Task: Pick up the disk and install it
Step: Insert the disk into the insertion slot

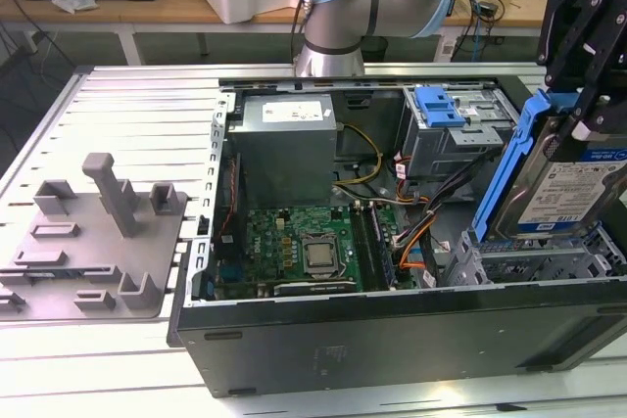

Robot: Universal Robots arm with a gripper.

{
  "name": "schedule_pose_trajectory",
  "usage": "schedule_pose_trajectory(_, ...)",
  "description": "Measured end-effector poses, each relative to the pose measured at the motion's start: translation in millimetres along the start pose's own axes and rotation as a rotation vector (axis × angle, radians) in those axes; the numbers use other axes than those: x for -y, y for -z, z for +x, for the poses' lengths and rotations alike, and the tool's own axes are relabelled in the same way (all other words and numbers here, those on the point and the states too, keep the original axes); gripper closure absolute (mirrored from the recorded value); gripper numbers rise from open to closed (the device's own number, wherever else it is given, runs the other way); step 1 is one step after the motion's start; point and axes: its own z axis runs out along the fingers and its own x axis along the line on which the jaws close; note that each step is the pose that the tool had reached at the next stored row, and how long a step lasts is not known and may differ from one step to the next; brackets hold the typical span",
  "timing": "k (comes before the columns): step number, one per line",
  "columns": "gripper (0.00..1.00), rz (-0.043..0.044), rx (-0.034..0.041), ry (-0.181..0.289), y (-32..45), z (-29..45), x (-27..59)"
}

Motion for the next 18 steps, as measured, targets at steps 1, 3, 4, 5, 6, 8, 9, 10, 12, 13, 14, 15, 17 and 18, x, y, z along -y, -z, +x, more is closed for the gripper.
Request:
schedule_pose_trajectory(1, 0.63, 0.0, 0.0, 0.001, 0.0, 0.0, 0.1)
schedule_pose_trajectory(3, 0.63, 0.0001, 0.0001, 0.004, -0.1, 0.0, 0.3)
schedule_pose_trajectory(4, 0.63, 0.0001, 0.0005, 0.006, -0.2, 0.0, 0.4)
schedule_pose_trajectory(5, 0.63, 0.0001, 0.0009, 0.008, -0.2, 0.0, 0.5)
schedule_pose_trajectory(6, 0.63, 0.0001, 0.0012, 0.009, -0.2, 0.0, 0.5)
schedule_pose_trajectory(8, 0.63, 0.0002, 0.0032, 0.011, -0.2, 0.1, 0.6)
schedule_pose_trajectory(9, 0.63, 0.0001, 0.0048, 0.012, -0.2, 0.1, 0.7)
schedule_pose_trajectory(10, 0.63, 0.0002, 0.0062, 0.013, -0.2, 0.2, 0.7)
schedule_pose_trajectory(12, 0.63, 0.0001, 0.0096, 0.015, -0.2, 0.2, 0.7)
schedule_pose_trajectory(13, 0.63, 0.0, 0.0125, 0.016, -0.3, 0.3, 0.7)
schedule_pose_trajectory(14, 0.63, 0.0, 0.0144, 0.017, -0.2, 0.3, 0.7)
schedule_pose_trajectory(15, 0.63, 0.0, 0.017, 0.018, -0.2, 0.4, 0.8)
schedule_pose_trajectory(17, 0.63, 0.0, 0.0186, 0.019, -0.3, 0.5, 0.8)
schedule_pose_trajectory(18, 0.63, 0.0, 0.0186, 0.019, -0.3, 0.5, 0.8)
